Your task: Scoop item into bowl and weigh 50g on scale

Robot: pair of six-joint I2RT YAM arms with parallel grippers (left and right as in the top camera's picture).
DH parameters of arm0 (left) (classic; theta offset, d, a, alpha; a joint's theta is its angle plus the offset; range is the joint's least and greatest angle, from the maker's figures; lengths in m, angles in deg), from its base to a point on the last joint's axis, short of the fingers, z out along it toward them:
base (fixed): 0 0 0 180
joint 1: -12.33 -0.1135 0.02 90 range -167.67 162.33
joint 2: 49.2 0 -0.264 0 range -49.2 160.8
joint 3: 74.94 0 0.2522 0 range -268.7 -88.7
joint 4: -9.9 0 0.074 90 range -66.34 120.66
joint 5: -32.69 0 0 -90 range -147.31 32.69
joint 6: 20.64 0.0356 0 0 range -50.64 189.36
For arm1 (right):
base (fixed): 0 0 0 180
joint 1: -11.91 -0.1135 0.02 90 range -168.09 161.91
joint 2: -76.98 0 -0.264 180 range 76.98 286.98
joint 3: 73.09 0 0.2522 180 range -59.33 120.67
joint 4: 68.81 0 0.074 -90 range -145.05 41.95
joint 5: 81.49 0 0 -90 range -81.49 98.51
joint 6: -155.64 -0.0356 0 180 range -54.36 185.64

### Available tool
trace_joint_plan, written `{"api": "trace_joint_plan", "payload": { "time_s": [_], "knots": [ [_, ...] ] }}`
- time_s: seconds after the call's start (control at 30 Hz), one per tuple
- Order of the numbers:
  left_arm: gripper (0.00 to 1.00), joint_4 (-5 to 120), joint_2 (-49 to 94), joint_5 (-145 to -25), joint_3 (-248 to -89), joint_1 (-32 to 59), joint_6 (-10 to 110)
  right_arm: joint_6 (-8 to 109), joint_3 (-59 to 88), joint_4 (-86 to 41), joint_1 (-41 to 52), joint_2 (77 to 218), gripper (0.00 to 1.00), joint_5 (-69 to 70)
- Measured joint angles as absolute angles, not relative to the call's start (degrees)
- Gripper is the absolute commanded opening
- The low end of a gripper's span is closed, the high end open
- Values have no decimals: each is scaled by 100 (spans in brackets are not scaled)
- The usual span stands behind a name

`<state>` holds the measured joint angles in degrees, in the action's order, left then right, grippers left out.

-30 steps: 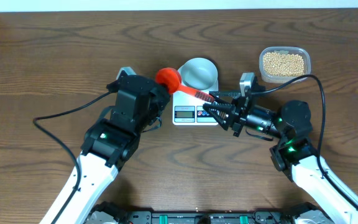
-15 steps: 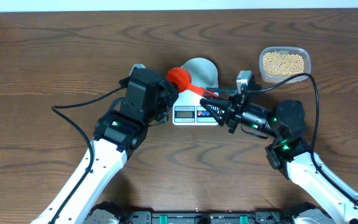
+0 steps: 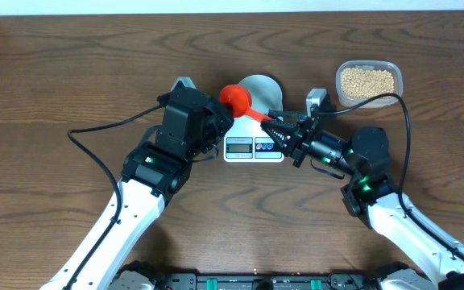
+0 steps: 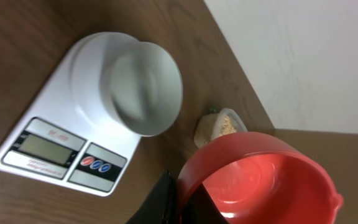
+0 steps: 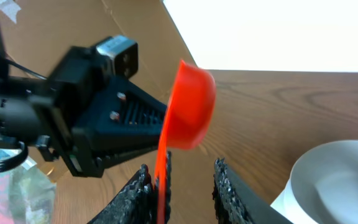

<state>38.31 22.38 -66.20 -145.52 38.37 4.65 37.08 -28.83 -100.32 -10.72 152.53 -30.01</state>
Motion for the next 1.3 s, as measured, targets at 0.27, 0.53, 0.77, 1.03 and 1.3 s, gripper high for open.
{"api": "trace_joint_plan", "payload": {
  "time_s": [0.27,0.53,0.77,1.03,1.3],
  "knots": [
    [7,3792,2238,-6668,-14554,3837,649,3564,-2883,-10185,-1072,15272,31,-3004],
    [7,3796,2238,-6733,-14554,3837,686,3496,-2883,-10205,-1072,15272,24,-3004],
    [7,3810,2238,-6733,-14554,3837,686,3481,-2883,-10207,-1072,15272,19,-3006],
    [7,3842,2238,-6751,-14554,3837,688,3461,-2883,-10207,-1072,15272,23,-3004],
    [7,3840,2238,-6751,-14554,3837,688,3416,-2883,-10229,-1072,15272,17,-3006]
  ]
}}
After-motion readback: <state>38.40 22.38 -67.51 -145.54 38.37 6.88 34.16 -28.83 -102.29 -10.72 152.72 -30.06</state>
